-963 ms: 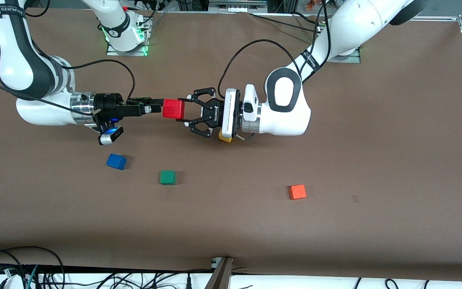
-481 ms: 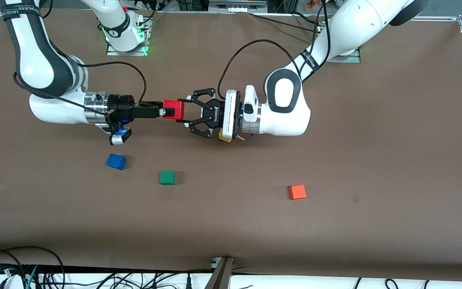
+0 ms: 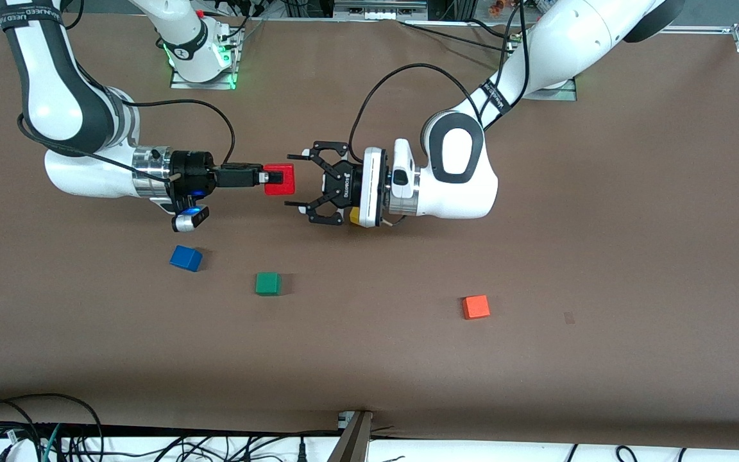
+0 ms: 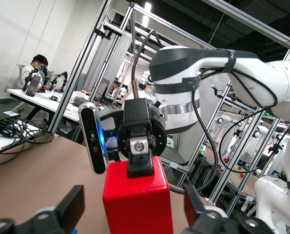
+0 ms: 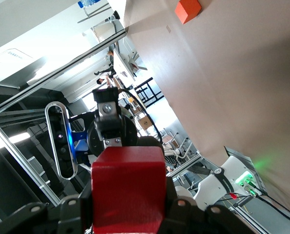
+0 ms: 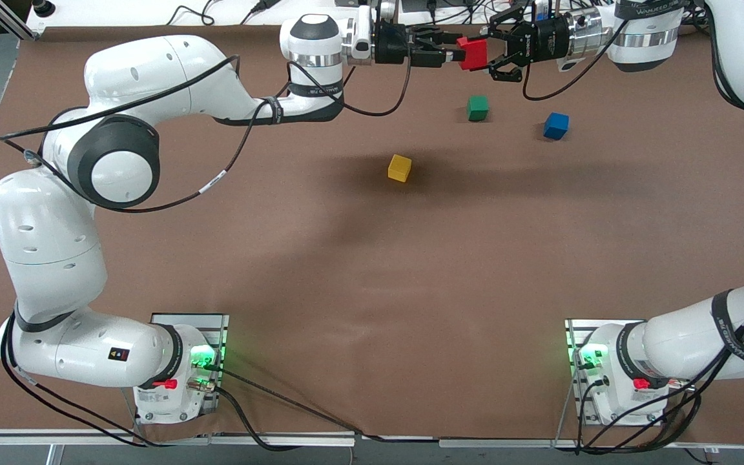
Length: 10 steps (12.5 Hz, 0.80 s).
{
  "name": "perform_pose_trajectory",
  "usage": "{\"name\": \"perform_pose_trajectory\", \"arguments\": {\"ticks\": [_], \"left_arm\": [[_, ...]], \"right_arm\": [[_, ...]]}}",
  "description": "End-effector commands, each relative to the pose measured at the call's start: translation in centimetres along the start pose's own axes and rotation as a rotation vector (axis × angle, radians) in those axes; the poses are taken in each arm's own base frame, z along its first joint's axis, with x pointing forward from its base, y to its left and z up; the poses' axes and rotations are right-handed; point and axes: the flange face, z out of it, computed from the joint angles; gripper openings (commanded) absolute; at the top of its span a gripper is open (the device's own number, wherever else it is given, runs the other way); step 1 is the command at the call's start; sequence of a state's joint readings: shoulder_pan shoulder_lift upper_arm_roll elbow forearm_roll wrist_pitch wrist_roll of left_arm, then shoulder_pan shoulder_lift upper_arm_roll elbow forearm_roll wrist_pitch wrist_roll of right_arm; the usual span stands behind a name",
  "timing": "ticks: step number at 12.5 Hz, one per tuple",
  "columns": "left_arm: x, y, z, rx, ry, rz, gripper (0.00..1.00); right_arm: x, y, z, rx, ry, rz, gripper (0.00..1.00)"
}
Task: Pass red block to right arm, stack on blue
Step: 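Close the right gripper on the red cube and open the left gripper, then move the red cube over the blue cube while the left gripper withdraws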
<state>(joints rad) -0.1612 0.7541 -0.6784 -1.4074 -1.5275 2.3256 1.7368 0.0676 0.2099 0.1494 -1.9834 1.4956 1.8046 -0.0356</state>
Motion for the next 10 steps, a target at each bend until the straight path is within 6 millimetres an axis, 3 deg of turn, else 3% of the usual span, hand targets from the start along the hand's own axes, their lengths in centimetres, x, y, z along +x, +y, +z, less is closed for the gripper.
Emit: {"name": "perform_pose_trajectory", "arguments": {"ticks": [1,2,5,10], "left_arm": [[1.0,-0.1,-0.3,0.003,0.036,-0.013,1.00],[1.7,-0.6,-1.3,0.016,0.034,-0.006,1.00],[3.7,-3.2,-7.1,0.083,-0.017,0.080,1.00],[6.2,-6.5,-18.8,0.025,-0.264,0.074,1.00]], "right_arm": [[-0.6,-0.4,-0.3,0.014,-0.003,-0.013,0.00],[-0.7,-0.7,-0.5,0.007,0.000,-0.019,0.00],[-0.3,-0.5,-1.8,-0.138,0.019,-0.074,0.00],[0.4,0.4,-4.9,-0.644,0.057,-0.236,0.00]]}}
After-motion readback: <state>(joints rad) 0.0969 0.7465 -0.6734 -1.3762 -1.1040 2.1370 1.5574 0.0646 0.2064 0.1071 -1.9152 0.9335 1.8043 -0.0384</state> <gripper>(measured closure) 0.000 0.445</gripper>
